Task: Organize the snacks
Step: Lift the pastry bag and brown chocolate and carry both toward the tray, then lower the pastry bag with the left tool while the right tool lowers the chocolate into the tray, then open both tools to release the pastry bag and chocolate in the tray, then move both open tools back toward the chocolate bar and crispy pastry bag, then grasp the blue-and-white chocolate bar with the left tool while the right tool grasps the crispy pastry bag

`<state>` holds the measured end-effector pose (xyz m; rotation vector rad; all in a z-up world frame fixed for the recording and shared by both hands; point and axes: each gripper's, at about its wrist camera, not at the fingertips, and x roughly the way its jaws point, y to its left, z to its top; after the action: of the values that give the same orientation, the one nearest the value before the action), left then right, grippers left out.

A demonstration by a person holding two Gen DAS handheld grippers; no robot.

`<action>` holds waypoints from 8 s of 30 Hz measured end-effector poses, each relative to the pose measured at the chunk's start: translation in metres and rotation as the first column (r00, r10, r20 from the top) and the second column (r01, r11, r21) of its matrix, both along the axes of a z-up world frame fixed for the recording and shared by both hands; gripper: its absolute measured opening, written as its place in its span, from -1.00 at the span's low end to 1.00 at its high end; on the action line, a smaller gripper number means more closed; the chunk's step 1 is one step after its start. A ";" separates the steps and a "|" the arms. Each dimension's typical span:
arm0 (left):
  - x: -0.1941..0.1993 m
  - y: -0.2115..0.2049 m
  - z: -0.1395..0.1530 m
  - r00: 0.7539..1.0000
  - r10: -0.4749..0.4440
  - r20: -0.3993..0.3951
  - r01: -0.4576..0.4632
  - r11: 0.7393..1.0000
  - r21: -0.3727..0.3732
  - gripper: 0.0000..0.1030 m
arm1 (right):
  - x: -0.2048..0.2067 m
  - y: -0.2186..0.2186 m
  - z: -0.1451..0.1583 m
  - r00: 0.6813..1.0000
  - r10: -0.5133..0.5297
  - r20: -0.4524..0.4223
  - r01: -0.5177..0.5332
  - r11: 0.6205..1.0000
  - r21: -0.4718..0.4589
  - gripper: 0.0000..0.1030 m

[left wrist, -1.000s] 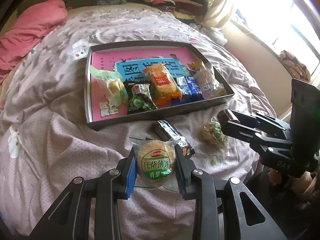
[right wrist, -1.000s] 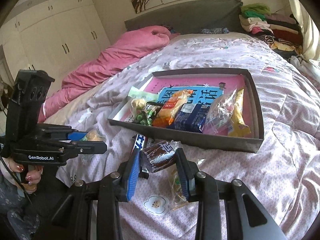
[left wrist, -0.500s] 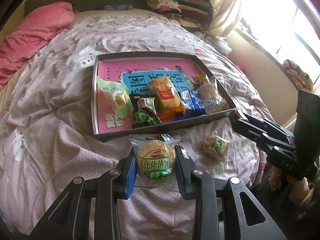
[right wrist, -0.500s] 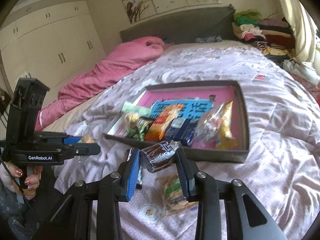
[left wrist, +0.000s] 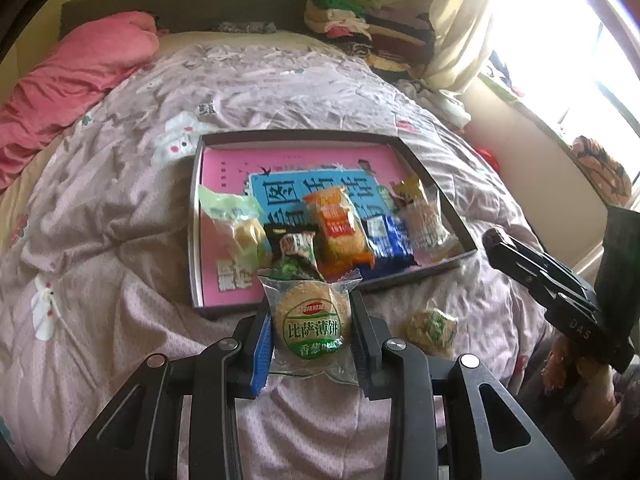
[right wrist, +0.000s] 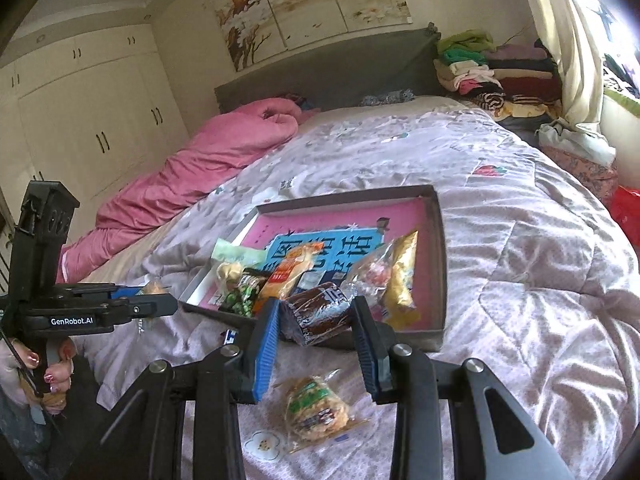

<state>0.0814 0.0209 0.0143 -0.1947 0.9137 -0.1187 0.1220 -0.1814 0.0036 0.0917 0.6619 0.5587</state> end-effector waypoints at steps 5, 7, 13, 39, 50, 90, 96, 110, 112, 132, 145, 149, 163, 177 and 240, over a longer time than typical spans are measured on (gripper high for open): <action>0.006 0.001 0.002 1.000 0.012 0.007 -0.012 1.000 0.012 -0.33 | 0.006 -0.009 0.005 1.000 -0.026 0.013 0.026 1.000 0.014 -0.30; 0.009 0.001 0.003 1.000 0.013 0.008 -0.013 1.000 0.017 -0.33 | 0.007 -0.012 0.006 0.999 -0.038 0.018 0.038 0.999 0.018 -0.30; 0.018 0.005 0.005 0.999 0.030 0.014 -0.030 0.999 0.017 -0.33 | 0.014 -0.018 0.008 0.998 -0.061 0.021 0.061 0.998 0.024 -0.30; 0.051 0.010 -0.021 0.996 0.079 -0.028 -0.077 0.995 0.060 -0.33 | 0.039 -0.022 0.002 0.995 -0.102 0.001 0.102 0.995 -0.015 -0.30; 0.057 0.013 -0.039 0.995 0.081 -0.051 -0.077 0.994 0.079 -0.33 | 0.043 -0.023 -0.006 0.992 -0.124 -0.006 0.123 0.989 -0.079 -0.30; 0.073 0.027 -0.052 0.995 0.095 -0.029 -0.093 0.993 0.070 -0.33 | 0.053 0.017 -0.041 0.997 -0.047 -0.054 0.037 0.982 -0.184 -0.30; 0.074 0.030 -0.053 0.993 0.110 -0.032 -0.108 0.993 0.057 -0.33 | 0.056 0.019 -0.043 0.997 -0.056 -0.052 0.044 0.978 -0.203 -0.30; 0.074 0.030 -0.054 0.993 0.113 -0.032 -0.111 0.992 0.053 -0.33 | 0.065 0.012 -0.051 0.991 -0.114 -0.071 0.093 0.964 -0.249 -0.30; 0.074 0.030 -0.054 0.993 0.111 -0.032 -0.110 0.992 0.054 -0.33 | 0.065 0.012 -0.051 0.991 -0.115 -0.071 0.094 0.964 -0.249 -0.30; 0.076 0.027 -0.056 0.992 0.124 -0.034 -0.120 0.987 0.109 -0.32 | 0.062 0.010 -0.048 0.989 -0.132 -0.066 0.112 0.964 -0.243 -0.28; 0.073 0.019 -0.054 0.993 0.117 -0.033 -0.112 0.986 0.124 -0.32 | 0.061 0.010 -0.049 0.988 -0.131 -0.084 0.109 0.968 -0.225 -0.27; 0.072 0.014 -0.053 0.994 0.105 -0.031 -0.100 0.988 0.121 -0.32 | 0.061 0.009 -0.048 0.987 -0.135 -0.087 0.114 0.970 -0.214 -0.27; 0.072 0.015 -0.048 0.995 0.098 -0.030 -0.096 0.992 0.085 -0.22 | 0.059 0.004 -0.043 0.986 -0.147 -0.082 0.129 0.973 -0.191 -0.27; 0.061 0.019 -0.027 0.996 0.090 0.023 -0.091 0.992 0.081 0.12 | 0.051 0.000 -0.031 0.989 -0.140 -0.046 0.131 0.980 -0.153 -0.22; 0.026 -0.065 -0.081 0.979 -0.033 -0.202 0.057 0.992 0.114 0.39 | -0.008 0.046 -0.068 0.974 0.141 -0.179 -0.198 0.912 -0.360 0.15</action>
<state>0.1076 -0.0442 -0.0669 -0.0751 1.1225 -0.0874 0.1142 -0.1350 -0.0646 -0.2911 0.9202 0.5864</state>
